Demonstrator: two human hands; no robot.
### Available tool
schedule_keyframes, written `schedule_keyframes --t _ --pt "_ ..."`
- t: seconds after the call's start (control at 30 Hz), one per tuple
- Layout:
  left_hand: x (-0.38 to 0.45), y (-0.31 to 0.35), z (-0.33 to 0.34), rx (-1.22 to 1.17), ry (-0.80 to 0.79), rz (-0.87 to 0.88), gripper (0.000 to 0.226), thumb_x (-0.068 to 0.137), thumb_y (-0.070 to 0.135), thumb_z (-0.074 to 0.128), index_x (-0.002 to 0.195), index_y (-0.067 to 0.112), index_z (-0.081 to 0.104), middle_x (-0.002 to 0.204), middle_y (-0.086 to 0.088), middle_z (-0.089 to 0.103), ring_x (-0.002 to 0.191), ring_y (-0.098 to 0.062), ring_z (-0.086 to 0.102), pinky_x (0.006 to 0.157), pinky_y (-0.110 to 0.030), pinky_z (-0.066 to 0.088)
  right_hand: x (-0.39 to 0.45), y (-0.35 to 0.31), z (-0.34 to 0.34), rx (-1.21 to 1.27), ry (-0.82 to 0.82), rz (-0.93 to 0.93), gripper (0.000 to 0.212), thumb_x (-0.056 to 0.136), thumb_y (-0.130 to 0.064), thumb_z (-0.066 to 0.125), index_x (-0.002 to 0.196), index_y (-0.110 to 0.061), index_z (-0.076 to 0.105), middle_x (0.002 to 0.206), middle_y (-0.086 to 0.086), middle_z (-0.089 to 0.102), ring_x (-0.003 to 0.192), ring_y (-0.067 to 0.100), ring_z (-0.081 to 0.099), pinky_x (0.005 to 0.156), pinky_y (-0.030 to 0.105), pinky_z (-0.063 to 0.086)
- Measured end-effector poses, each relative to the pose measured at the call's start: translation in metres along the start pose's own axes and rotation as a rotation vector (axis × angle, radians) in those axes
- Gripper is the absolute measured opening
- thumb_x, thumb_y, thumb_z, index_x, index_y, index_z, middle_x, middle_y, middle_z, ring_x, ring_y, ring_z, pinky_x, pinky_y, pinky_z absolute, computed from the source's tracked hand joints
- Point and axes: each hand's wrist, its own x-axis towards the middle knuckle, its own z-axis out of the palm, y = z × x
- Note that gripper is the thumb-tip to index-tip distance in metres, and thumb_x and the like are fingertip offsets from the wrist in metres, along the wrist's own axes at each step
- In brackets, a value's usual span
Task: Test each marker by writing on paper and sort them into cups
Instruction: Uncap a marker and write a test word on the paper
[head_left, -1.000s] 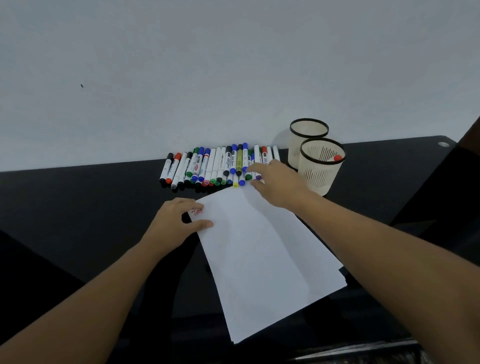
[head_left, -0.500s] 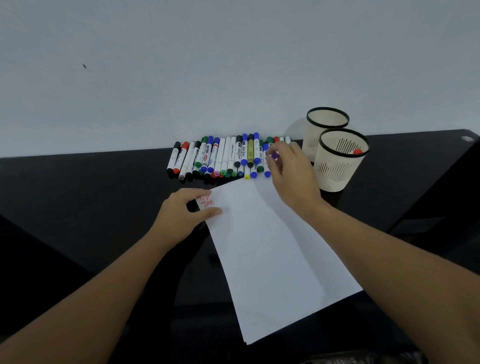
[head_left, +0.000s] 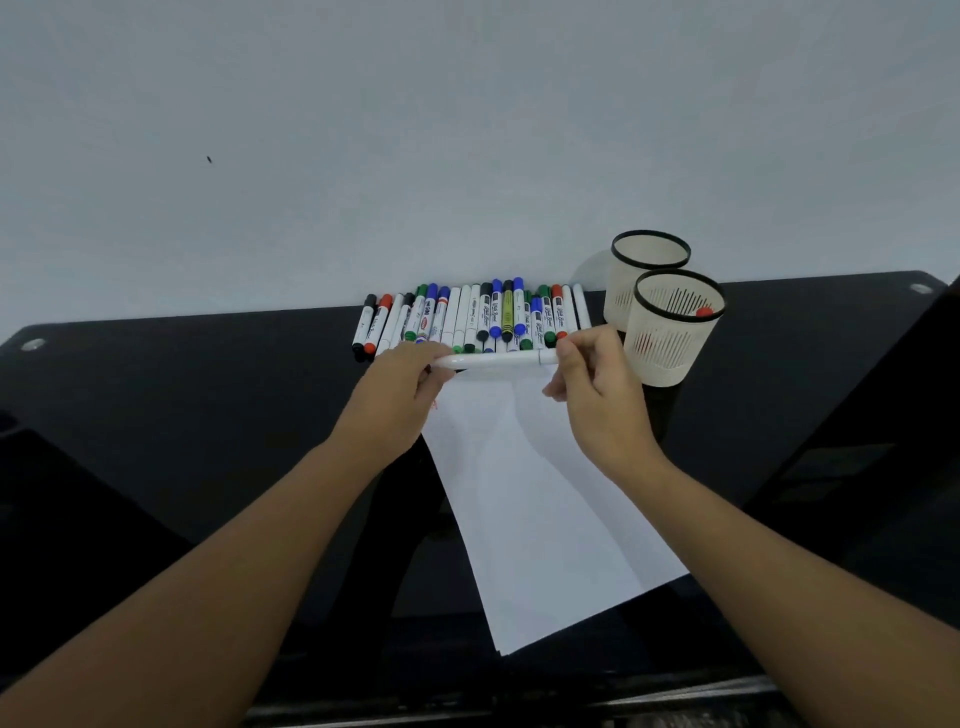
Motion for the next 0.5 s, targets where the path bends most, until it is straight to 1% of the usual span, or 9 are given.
schedule_keyframes --t 0.07,0.13,0.17,0.2,0.27,0.33,0.37,0.4,0.5 --pt "-0.006 -0.008 -0.005 0.095 -0.047 0.051 0.028 0.105 0.029 0.054 0.129 0.021 0.064 0.105 0.011 0.060 0.092 -0.009 0.050 0.086 -0.031 0.046 0.002 0.007 -0.002 -0.192 -0.076 -0.017 0.015 0.108 -0.031 0.050 0.116 -0.019 0.057 0.102 -0.002 0.065 0.098 0.017 0.062 0.092 0.046 0.054" --pt "-0.012 -0.010 -0.009 0.120 -0.057 0.067 0.026 0.104 0.029 0.054 0.127 0.021 0.065 0.101 0.011 0.059 0.093 -0.010 0.050 0.081 -0.028 0.041 0.002 0.012 -0.002 -0.440 -0.157 -0.072 0.028 0.106 -0.035 0.054 0.132 -0.024 0.057 0.128 -0.002 0.058 0.122 0.018 0.050 0.104 0.034 0.044" --pt "-0.014 -0.011 -0.010 0.119 -0.053 0.065 0.026 0.104 0.029 0.055 0.127 0.021 0.065 0.102 0.010 0.061 0.094 -0.011 0.051 0.081 -0.027 0.040 0.003 0.013 -0.001 -0.497 -0.197 -0.083 0.035 0.105 -0.036 0.056 0.139 -0.026 0.055 0.137 -0.001 0.053 0.130 0.019 0.043 0.107 0.031 0.038" --pt "-0.017 -0.010 -0.012 0.112 -0.046 0.061 0.026 0.104 0.028 0.055 0.127 0.021 0.065 0.103 0.009 0.062 0.094 -0.011 0.052 0.081 -0.027 0.041 0.003 0.012 0.001 -0.521 -0.224 -0.094 0.039 0.105 -0.035 0.057 0.142 -0.027 0.053 0.140 -0.001 0.050 0.133 0.020 0.040 0.107 0.030 0.034" --pt "-0.020 -0.009 -0.014 0.093 -0.029 0.052 0.025 0.103 0.028 0.057 0.126 0.021 0.066 0.106 0.007 0.064 0.093 -0.009 0.054 0.082 -0.025 0.044 0.005 0.011 0.005 -0.523 -0.218 -0.124 0.040 0.104 -0.029 0.060 0.143 -0.026 0.053 0.138 0.000 0.052 0.127 0.019 0.046 0.107 0.031 0.038" --pt "-0.023 -0.010 -0.017 0.056 -0.012 0.037 0.024 0.102 0.027 0.060 0.125 0.022 0.067 0.104 0.009 0.065 0.089 -0.004 0.056 0.077 -0.015 0.043 0.008 0.009 0.005 -0.427 -0.165 -0.088 0.038 0.103 -0.024 0.062 0.140 -0.024 0.057 0.129 -0.002 0.057 0.111 0.013 0.056 0.102 0.035 0.049" --pt "-0.025 -0.011 -0.019 0.038 -0.008 0.031 0.024 0.101 0.026 0.062 0.124 0.022 0.067 0.102 0.012 0.065 0.087 -0.002 0.057 0.074 -0.011 0.042 0.008 0.008 0.004 -0.382 -0.157 -0.068 0.037 0.102 -0.024 0.064 0.138 -0.024 0.059 0.126 -0.003 0.059 0.106 0.011 0.058 0.099 0.036 0.051" --pt "-0.027 -0.011 -0.020 0.023 -0.007 0.029 0.024 0.100 0.026 0.063 0.122 0.023 0.068 0.099 0.014 0.064 0.086 0.001 0.057 0.071 -0.009 0.041 0.007 0.007 0.004 -0.396 -0.158 -0.093 0.035 0.101 -0.025 0.065 0.136 -0.024 0.061 0.125 -0.004 0.060 0.106 0.011 0.057 0.099 0.037 0.051" --pt "-0.028 -0.009 -0.023 0.004 -0.012 0.036 0.023 0.097 0.025 0.066 0.120 0.024 0.070 0.095 0.018 0.064 0.086 0.002 0.057 0.071 -0.011 0.042 0.005 0.007 0.005 -0.665 -0.248 -0.272 0.034 0.100 -0.035 0.065 0.133 -0.027 0.065 0.126 -0.003 0.060 0.116 0.018 0.050 0.101 0.037 0.044"
